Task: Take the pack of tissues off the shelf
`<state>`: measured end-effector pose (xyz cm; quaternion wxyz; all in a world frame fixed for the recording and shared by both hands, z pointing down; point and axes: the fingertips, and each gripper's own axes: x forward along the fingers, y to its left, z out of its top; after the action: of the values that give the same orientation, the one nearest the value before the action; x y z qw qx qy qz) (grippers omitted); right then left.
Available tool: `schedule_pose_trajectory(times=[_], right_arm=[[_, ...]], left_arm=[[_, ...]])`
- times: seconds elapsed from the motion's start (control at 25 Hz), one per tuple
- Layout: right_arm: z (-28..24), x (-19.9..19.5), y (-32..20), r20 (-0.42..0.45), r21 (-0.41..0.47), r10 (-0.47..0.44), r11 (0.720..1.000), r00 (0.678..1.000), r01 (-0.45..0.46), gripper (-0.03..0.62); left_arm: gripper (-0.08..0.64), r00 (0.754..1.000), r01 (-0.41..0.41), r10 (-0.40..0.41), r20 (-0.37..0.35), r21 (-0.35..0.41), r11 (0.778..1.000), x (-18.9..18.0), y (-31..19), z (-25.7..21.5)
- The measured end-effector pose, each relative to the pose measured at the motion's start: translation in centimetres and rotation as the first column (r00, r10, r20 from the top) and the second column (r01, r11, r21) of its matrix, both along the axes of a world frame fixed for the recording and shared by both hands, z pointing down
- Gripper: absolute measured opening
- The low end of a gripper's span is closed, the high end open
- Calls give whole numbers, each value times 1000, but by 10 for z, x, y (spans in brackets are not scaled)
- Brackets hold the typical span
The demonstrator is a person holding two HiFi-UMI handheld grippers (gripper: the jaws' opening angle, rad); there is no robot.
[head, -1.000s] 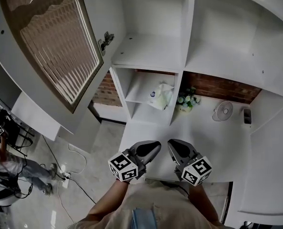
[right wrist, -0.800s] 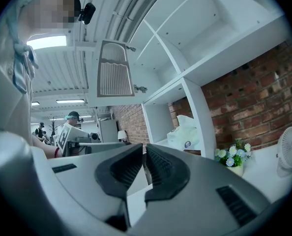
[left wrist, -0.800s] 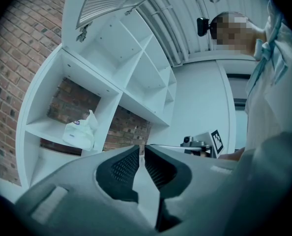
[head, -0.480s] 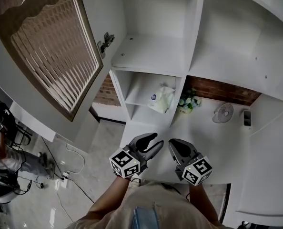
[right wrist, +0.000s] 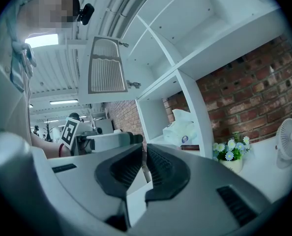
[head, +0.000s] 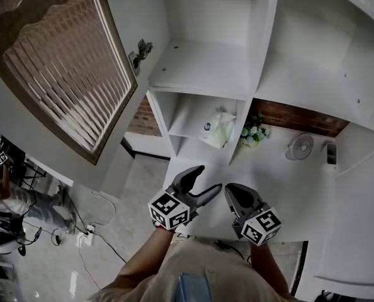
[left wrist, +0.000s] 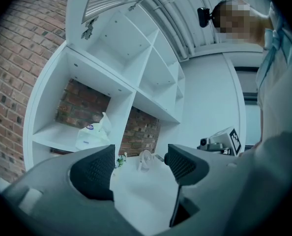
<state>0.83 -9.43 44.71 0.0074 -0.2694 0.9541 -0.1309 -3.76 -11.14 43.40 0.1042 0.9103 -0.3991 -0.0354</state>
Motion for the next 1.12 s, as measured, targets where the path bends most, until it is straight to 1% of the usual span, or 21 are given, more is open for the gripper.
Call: schedule_pose_trajectory(times=[0.2,0.36,0.72,0.84,1.12], right_arm=[[4,0,-1,-3,-9,2,1000,1000,-2,28],[5,4,-4,0,-14,11,1000,1000,-11,37],[10,9,-13,-3,-30,29,999,1000,-29,65],[10,9,-18,-5,-31,32,999,999,-32,72],[13,9,-27,-3,-40,37,998,999,-37,77]], left_arm=[[370,997,78,-78,13,17,997,-11,-12,-2],[424,989,139,-141,45,38,990,-18,-28,-6],[468,973,207,-213,86,68,976,-26,-62,-14],[487,969,225,-231,90,73,972,-28,-74,-15],[492,960,248,-252,126,48,968,-28,-99,-7]])
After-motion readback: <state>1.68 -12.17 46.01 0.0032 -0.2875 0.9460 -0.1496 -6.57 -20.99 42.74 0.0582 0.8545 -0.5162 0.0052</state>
